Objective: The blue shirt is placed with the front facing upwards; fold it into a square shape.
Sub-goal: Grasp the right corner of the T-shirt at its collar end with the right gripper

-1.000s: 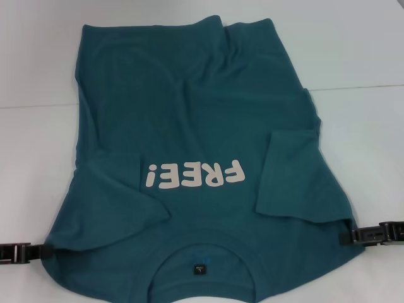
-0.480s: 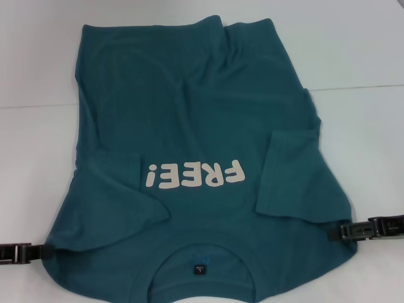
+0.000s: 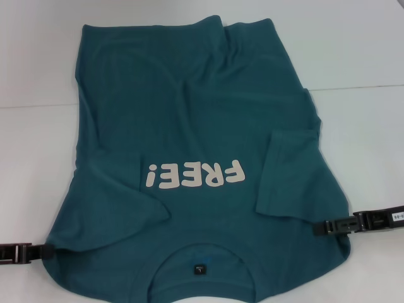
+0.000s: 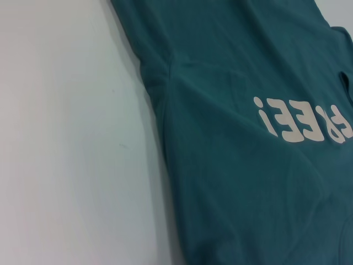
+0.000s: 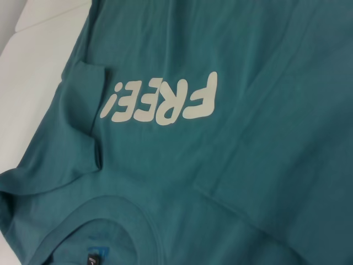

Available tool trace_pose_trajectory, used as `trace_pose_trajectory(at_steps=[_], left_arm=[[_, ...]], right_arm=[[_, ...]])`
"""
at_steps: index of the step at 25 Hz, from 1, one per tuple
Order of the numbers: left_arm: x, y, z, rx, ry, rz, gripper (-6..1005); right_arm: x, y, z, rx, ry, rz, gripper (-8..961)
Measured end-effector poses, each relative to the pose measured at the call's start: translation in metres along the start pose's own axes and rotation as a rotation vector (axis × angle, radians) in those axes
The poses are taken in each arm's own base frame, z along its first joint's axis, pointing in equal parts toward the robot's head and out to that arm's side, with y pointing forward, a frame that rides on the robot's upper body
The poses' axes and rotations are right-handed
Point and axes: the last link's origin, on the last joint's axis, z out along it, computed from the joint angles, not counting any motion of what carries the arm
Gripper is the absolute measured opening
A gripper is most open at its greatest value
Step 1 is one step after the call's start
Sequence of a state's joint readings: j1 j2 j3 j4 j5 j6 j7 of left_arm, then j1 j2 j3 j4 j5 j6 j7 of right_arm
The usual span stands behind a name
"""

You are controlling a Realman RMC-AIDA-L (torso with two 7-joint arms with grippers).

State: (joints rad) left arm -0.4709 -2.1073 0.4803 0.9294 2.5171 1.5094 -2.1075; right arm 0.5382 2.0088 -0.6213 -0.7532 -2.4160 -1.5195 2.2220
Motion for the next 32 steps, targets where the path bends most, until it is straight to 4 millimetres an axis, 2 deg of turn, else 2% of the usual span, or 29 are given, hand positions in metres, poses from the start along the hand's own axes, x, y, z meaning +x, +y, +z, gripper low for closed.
trace_pose_trajectory(at_steps=[16,22,28,32], left_arm=[[-0.001,-0.001,0.002,0.002,0.001,-0.002,8],[-0.001,-0.001,0.002,0.002,0.002,-0.003,8],[0.000,0.001,0.003,-0.003,0.001,-0.001,8],[0.001,0.002,0.005,-0.009,0.002,0.001,8]], right_arm=[[-0.002,0.004,0.003,-0.015,-0.008,-0.015,910],[0.006,-0.006,-0.007,0.004,-0.015,0.010,910],[0.012,-0.016,-0.031,0.033,-0.051,0.030,910],[0.016,-0.020,-0.038,0.047,-0.056,0.043,910]])
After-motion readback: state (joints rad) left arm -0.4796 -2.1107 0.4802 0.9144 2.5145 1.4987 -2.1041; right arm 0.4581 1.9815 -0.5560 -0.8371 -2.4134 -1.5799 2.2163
